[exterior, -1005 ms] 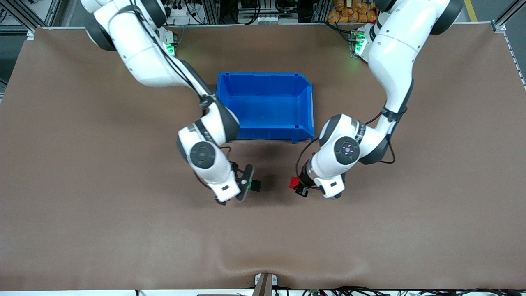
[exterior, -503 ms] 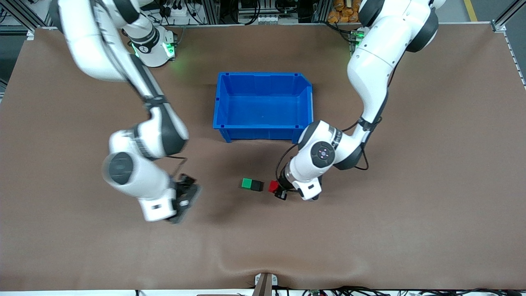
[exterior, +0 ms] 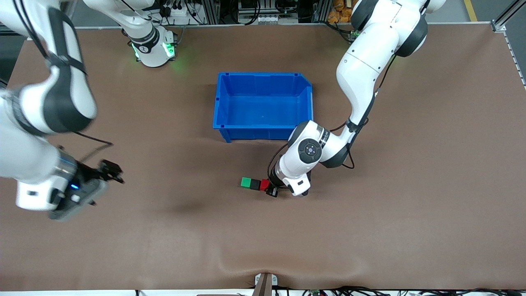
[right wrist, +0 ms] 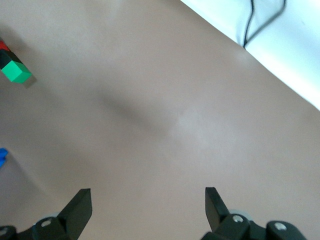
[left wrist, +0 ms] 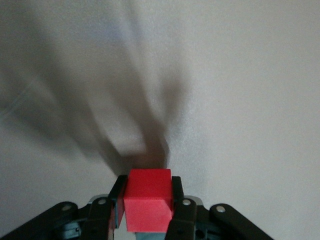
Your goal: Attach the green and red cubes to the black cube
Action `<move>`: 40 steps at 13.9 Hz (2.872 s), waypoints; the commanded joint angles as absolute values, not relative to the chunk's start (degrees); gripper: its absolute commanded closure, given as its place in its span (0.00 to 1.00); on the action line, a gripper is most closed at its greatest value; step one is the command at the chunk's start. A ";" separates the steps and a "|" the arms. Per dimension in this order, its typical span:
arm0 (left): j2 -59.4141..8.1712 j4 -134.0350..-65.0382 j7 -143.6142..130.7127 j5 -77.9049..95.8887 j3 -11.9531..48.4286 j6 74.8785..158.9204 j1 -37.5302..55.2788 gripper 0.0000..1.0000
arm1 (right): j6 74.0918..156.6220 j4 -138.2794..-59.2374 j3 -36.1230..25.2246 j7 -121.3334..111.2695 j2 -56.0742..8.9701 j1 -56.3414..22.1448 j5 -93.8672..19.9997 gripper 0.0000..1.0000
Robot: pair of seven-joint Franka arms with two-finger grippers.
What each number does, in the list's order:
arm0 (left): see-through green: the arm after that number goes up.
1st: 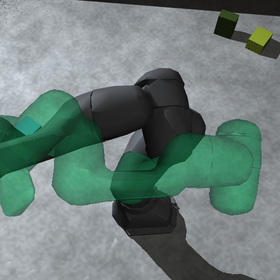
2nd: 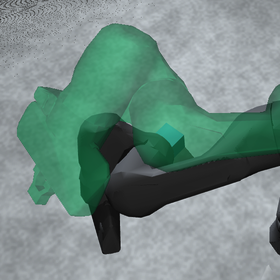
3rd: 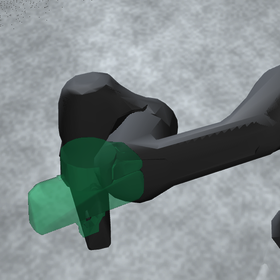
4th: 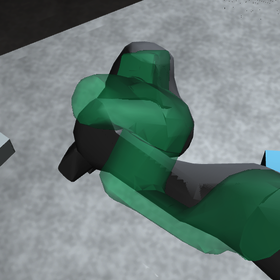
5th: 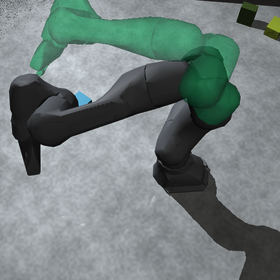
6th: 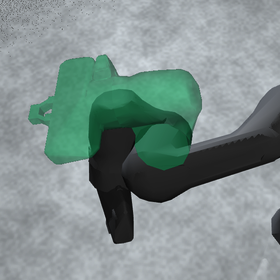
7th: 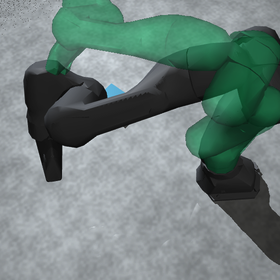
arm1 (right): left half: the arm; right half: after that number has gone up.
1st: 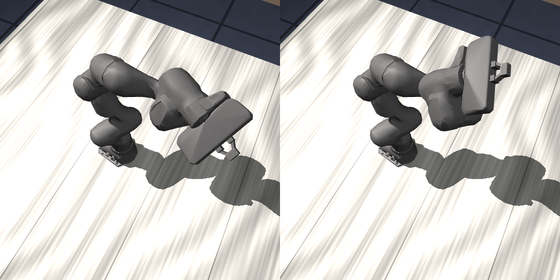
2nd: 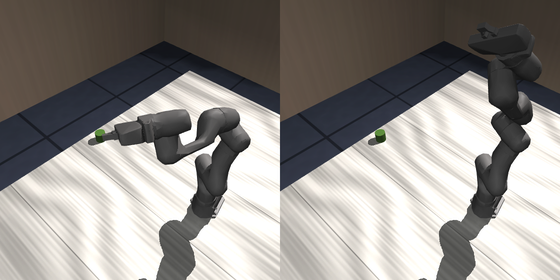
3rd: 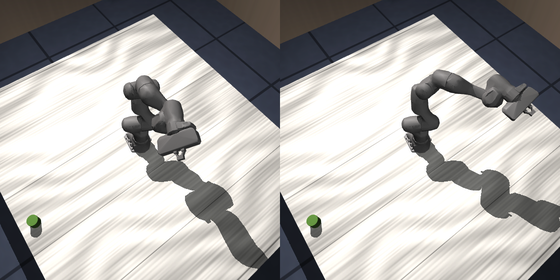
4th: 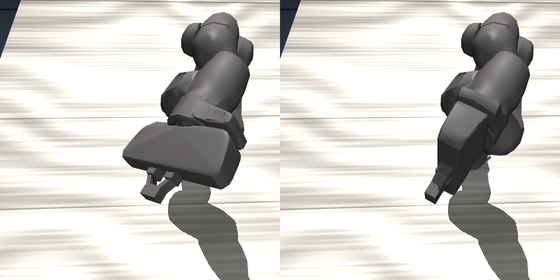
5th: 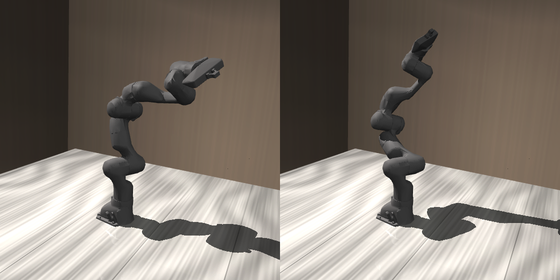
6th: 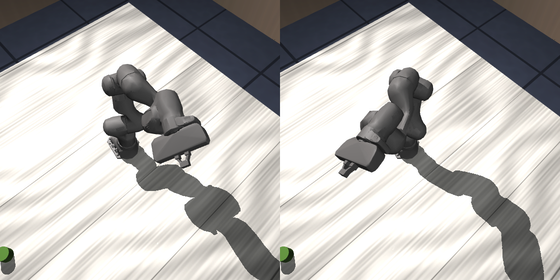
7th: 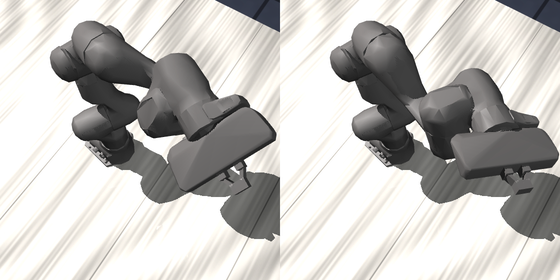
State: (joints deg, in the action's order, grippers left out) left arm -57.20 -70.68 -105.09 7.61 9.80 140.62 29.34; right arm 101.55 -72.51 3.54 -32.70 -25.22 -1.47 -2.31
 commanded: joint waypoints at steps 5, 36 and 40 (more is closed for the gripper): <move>-58.01 -69.17 -112.85 8.61 9.40 140.10 30.24 1.00 | 91.41 -83.64 4.31 -21.47 -8.20 4.74 -2.29 0.00; -5.93 -85.29 -18.93 -1.93 7.74 89.11 0.70 0.00 | 82.88 -85.34 -3.16 -0.96 -0.88 -1.05 -1.41 0.00; 7.18 -98.94 -12.32 -2.11 7.29 91.05 0.79 0.00 | 83.50 -84.82 -3.08 -1.05 -0.88 -1.14 -1.05 0.00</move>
